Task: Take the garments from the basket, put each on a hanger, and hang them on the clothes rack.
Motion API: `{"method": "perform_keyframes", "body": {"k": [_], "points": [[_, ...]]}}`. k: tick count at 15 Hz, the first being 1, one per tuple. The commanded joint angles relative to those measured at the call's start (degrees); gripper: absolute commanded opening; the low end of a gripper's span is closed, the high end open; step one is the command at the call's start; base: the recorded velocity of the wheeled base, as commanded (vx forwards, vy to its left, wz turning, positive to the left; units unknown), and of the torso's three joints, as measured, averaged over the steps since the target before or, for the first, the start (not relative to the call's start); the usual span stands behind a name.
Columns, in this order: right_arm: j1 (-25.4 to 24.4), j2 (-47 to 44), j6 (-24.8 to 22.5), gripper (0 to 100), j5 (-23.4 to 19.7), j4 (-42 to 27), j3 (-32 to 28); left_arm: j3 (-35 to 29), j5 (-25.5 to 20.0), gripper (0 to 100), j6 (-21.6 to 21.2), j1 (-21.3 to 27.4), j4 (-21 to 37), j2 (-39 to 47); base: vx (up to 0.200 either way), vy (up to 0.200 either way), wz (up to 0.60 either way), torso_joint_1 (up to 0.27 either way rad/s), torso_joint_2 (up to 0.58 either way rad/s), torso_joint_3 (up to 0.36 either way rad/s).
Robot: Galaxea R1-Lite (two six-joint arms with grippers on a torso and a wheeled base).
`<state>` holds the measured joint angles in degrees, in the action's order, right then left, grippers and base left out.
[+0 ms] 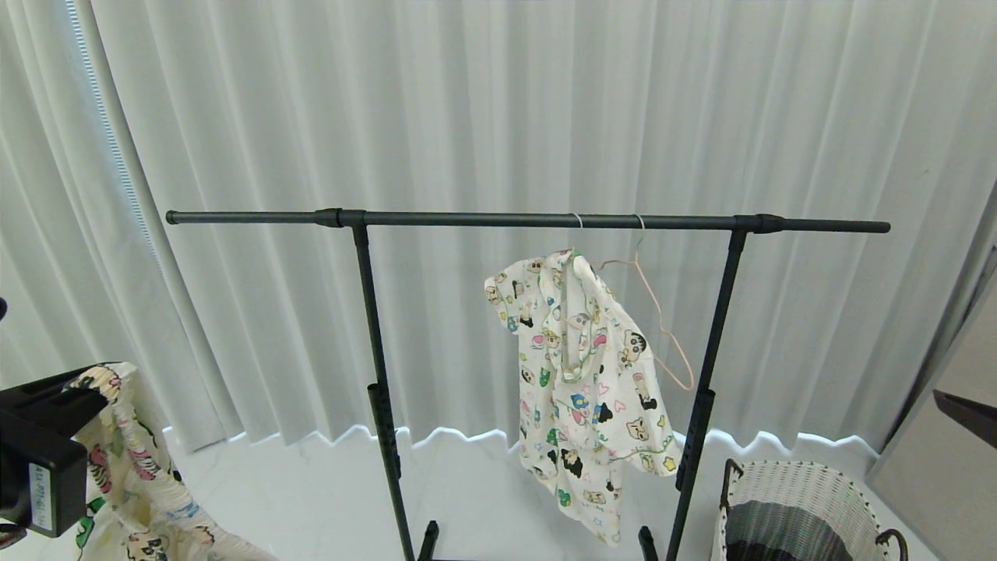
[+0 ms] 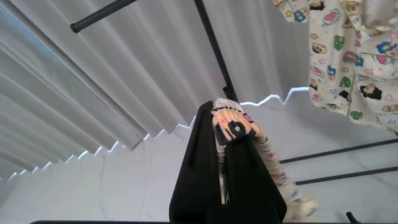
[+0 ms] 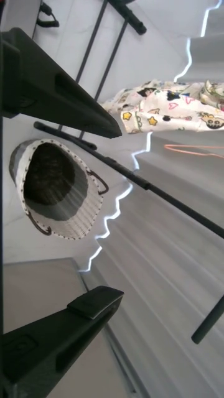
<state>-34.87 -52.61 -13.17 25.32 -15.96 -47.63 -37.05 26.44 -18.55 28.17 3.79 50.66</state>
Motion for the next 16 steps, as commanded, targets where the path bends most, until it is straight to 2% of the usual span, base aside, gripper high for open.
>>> {"method": "perform_keyframes", "body": {"k": [1, 8, 12, 16], "points": [[-0.03, -0.12, -0.11, 100, -0.01, -0.04, -0.01, 0.05, 0.01, 0, 0.01, 0.04, -0.01, 0.05, 0.200, 0.000, 0.00, 0.002, 0.00, 0.002], [-0.03, -0.12, -0.02, 100, -0.01, -0.04, 0.52, 0.13, 0.01, 0, -0.08, 2.85, -0.01, -0.48, 0.200, 0.000, 0.00, 0.004, 0.00, 0.002], [-0.03, -0.38, 0.07, 100, -0.18, 0.05, 1.22, 0.13, 0.01, 0, -0.08, 2.85, -0.01, -0.48, 0.200, 0.000, 0.00, 0.002, 0.00, 0.001], [0.68, -1.44, 0.33, 100, -5.19, 0.05, 1.31, 0.22, 0.01, 0, 0.01, 2.85, -0.01, -0.48, 0.200, 0.000, 0.00, 0.005, 0.00, 0.001]]}}
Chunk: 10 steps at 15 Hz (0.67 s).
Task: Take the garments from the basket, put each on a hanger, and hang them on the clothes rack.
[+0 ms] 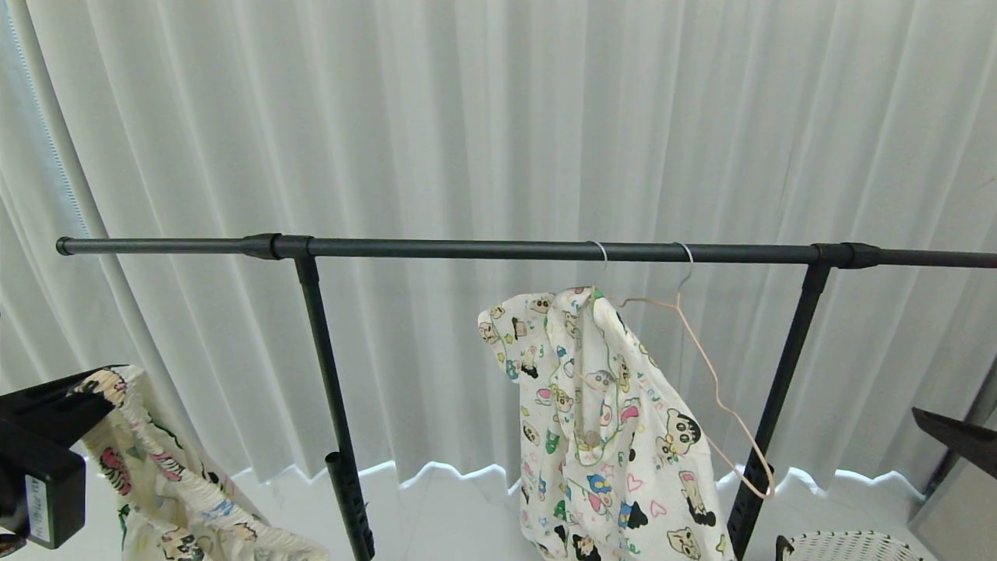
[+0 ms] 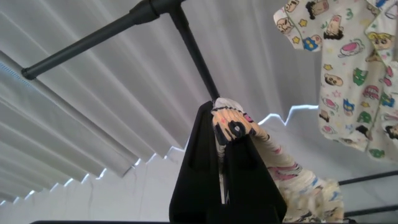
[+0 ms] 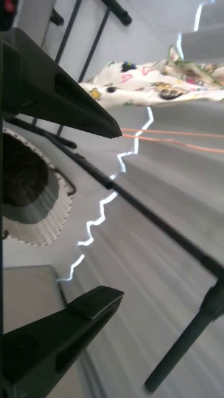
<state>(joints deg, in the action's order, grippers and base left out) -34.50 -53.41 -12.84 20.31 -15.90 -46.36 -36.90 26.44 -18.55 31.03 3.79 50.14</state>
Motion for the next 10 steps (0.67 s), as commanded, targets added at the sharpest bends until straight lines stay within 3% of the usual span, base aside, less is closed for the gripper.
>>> {"method": "perform_keyframes", "body": {"k": [1, 5, 10], "points": [[1.19, -1.44, 0.00, 100, -1.76, -0.01, 0.39, 0.07, 0.01, 0, 0.01, 0.00, -0.01, 0.05, 0.200, 0.000, 0.00, 0.007, 0.00, 0.002], [3.74, -6.27, 2.03, 100, -6.69, 1.31, 0.83, 0.07, 0.01, 0, 0.01, 0.00, -0.01, -0.48, 0.000, 0.000, 0.00, 0.000, 0.00, 0.000], [7.17, -21.92, 4.40, 100, -13.89, 15.11, 0.83, -0.45, 0.01, 0, -0.08, 0.00, -0.10, -1.36, 0.000, 0.000, 0.00, 0.000, 0.00, 0.000]]}}
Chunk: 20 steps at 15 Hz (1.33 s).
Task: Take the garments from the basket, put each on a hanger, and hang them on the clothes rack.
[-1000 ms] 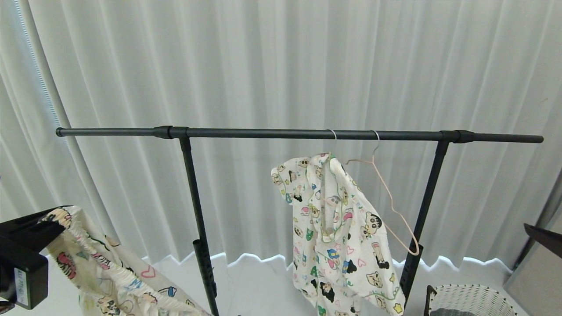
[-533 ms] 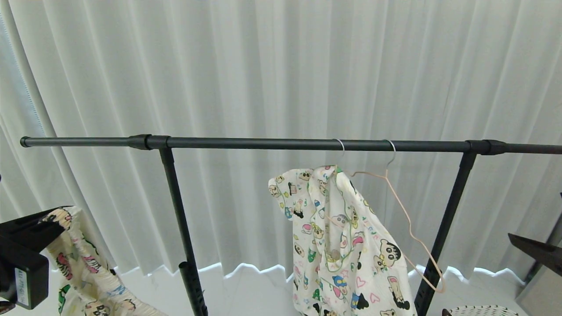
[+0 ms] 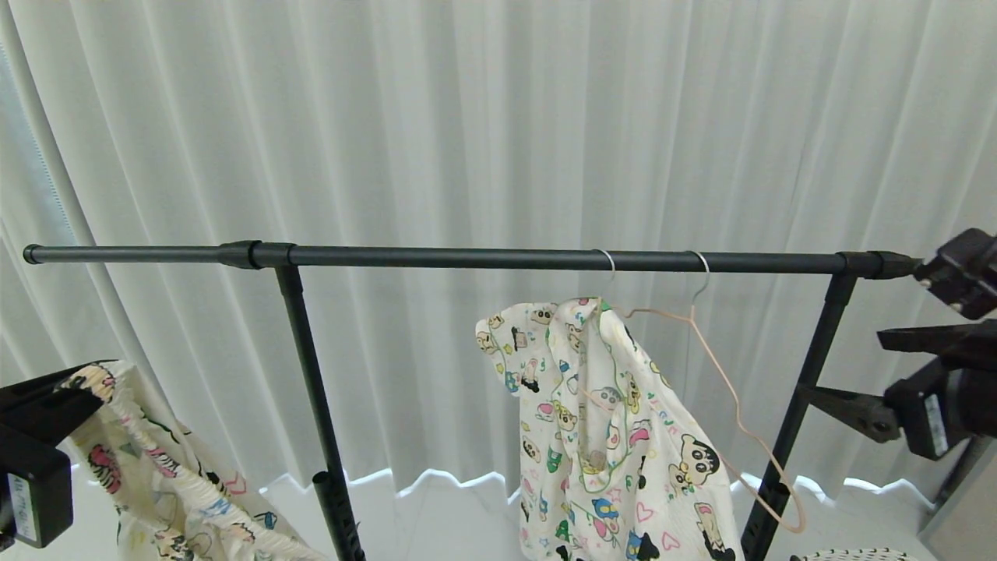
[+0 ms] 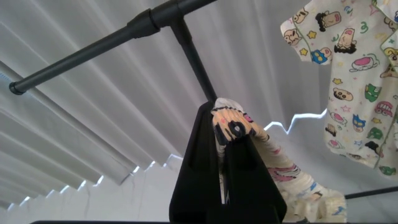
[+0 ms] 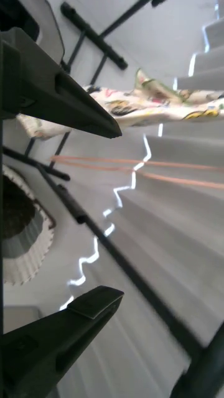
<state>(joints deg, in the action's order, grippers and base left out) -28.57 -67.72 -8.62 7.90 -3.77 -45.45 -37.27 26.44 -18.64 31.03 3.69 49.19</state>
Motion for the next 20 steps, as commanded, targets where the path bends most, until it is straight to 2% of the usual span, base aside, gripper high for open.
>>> {"method": "perform_keyframes", "body": {"k": [1, 3, 5, 7, 9, 11, 19, 20], "points": [[1.42, -12.88, 0.62, 100, -2.10, 7.72, 0.01, -0.17, 0.01, 0, -0.78, 0.00, 0.00, -1.46, 0.000, 0.000, 0.00, 0.000, 0.00, 0.000], [1.77, -20.17, 1.59, 100, -2.19, 13.52, -0.17, 0.26, 0.01, 0, -4.04, 0.00, 0.00, -3.66, 0.000, 0.000, 0.00, 0.000, 0.00, 0.000], [2.21, -25.09, 3.35, 100, -2.01, 16.34, -0.34, -0.17, 0.01, 0, -4.48, 0.00, 0.00, -3.84, 0.000, 0.000, 0.00, 0.000, 0.00, 0.000], [2.65, -27.03, 5.10, 100, -2.01, 16.42, -0.52, -0.44, 0.01, 0, -4.48, 0.00, 0.00, -3.84, 0.000, 0.000, 0.00, 0.000, 0.00, 0.000], [2.82, -29.84, 10.29, 100, -2.01, 16.51, -0.70, -0.44, 0.01, 0, -4.56, 0.00, 0.00, -3.66, 0.000, 0.000, 0.00, 0.000, 0.00, 0.000], [2.82, -31.07, 13.36, 100, -2.01, 16.51, -0.70, -0.44, 0.01, 0, -4.56, 0.00, 0.00, -3.40, 0.000, 0.000, 0.00, 0.000, 0.00, 0.000], [4.32, -32.65, 14.60, 100, -2.19, 16.51, -0.61, -0.53, 0.01, 0, -4.56, 0.00, -0.18, -2.17, 0.000, 0.000, 0.00, 0.000, 0.00, 0.000], [4.32, -32.74, 14.68, 0, -2.19, 16.51, -0.61, -0.53, 0.01, 0, -4.56, 0.00, -0.18, -2.17, 0.000, 0.000, 0.00, 0.000, 0.00, 0.000]]}}
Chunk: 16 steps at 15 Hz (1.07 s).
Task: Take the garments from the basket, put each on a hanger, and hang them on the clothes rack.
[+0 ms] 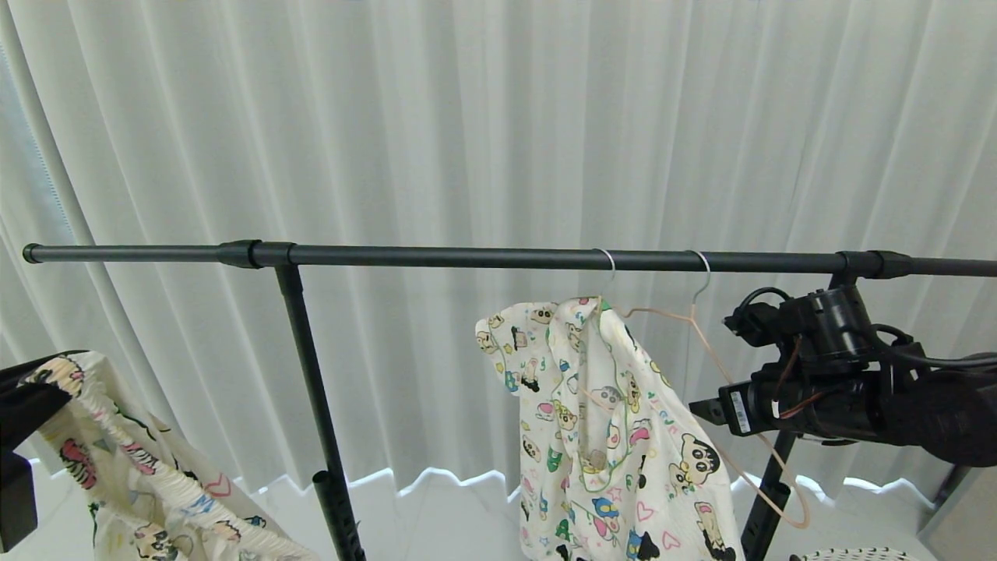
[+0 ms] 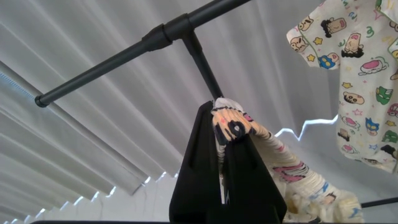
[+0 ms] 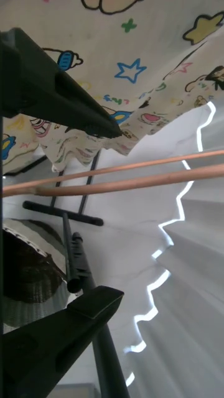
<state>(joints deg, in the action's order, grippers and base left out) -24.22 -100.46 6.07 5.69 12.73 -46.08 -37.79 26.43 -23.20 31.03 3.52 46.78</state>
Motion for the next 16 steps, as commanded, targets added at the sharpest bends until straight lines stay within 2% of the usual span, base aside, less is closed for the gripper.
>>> {"method": "perform_keyframes", "body": {"k": [1, 11, 16], "points": [[-0.04, 0.00, -0.01, 0, 0.02, 0.02, -0.06, 0.00, 0.03, 0, 0.00, 0.00, -0.01, 0.25, 0.000, 0.000, 0.00, 0.000, 0.00, 0.000], [-0.21, 2.99, 0.17, 0, 0.11, 0.11, 0.03, 0.00, 0.03, 0, 0.00, 0.00, -0.01, -0.02, 0.000, 0.000, 0.00, 0.000, 0.00, 0.000], [-0.21, 6.07, 0.08, 0, 0.46, 3.27, 0.20, 0.09, 0.03, 0, 0.00, 0.00, -0.01, -0.28, 0.000, 0.000, 0.00, 0.000, 0.00, 0.000]]}}
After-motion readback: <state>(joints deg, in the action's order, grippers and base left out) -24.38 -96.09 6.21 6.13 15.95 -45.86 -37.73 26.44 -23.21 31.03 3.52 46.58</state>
